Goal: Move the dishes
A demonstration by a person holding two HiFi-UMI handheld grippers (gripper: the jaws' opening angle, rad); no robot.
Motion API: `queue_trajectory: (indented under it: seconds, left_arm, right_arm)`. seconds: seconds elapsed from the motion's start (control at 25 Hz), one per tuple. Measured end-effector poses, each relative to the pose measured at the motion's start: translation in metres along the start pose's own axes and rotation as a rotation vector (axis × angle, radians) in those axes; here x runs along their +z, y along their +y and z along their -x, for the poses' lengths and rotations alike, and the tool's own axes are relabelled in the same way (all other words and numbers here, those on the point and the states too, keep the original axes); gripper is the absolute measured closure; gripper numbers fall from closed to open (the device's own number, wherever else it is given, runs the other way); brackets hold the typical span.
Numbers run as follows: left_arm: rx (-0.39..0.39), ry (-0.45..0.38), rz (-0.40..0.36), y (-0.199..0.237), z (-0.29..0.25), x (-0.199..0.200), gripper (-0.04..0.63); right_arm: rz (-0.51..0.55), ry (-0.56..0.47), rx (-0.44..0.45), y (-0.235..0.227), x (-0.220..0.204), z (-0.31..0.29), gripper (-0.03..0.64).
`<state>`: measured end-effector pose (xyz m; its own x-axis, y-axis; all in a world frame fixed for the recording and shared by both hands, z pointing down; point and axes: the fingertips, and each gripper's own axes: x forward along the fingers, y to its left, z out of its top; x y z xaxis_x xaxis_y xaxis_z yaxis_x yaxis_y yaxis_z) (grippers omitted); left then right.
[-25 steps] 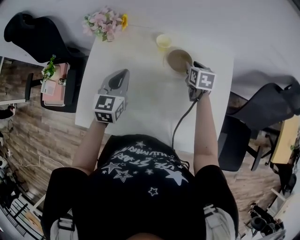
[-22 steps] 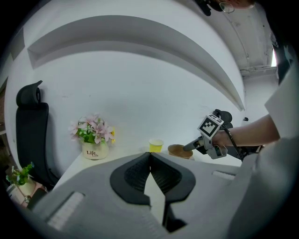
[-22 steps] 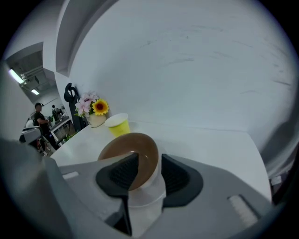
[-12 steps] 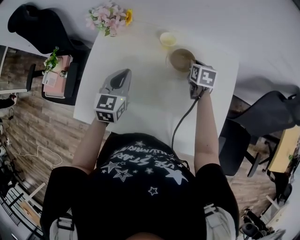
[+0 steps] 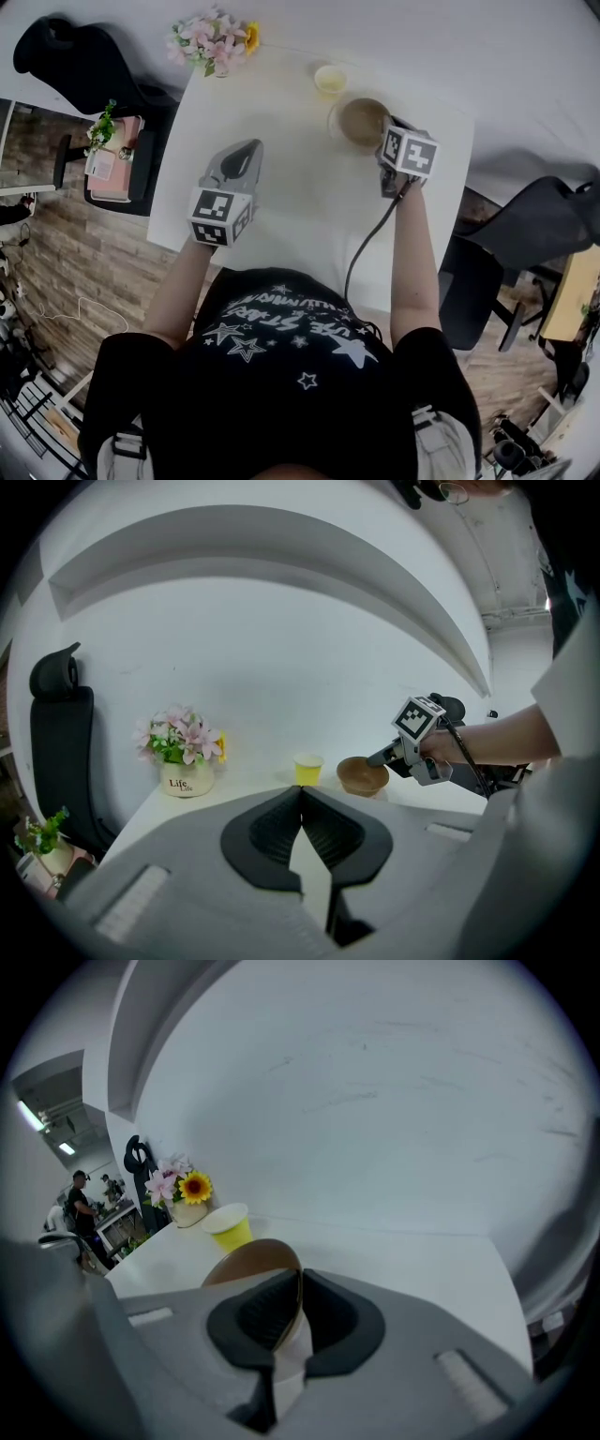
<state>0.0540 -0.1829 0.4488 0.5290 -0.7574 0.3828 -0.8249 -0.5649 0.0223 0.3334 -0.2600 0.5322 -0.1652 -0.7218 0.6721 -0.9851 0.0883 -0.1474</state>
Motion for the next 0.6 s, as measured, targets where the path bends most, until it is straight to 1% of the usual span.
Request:
queue_trajectory:
  seconds: [0.08,0.16,0.44,0.6]
  left_arm:
    - [-0.001,0.000,-0.001,0.001,-0.002,0.001,0.584]
    - [-0.003,0.002,-0.003,0.001,-0.006,0.002,0.584]
    - [-0.029,-0.001,-0.018,-0.008,-0.031,0.014,0.584]
    - [-0.045,0.011,-0.018,-0.014,-0.046,0.014,0.584]
  right_arm:
    - [0.022,-0.019,-0.011,-0.005,0.008,0.005,0.597]
    - [0.018,-0.039,-0.022,-0.014,0.016,0.008,0.597]
    - [-0.055,-0.079,-0.077,-0.059,0.032,0.007,0.597]
    - [-0.086,-0.084,-0.098,-0.078,0.035,-0.002,0.597]
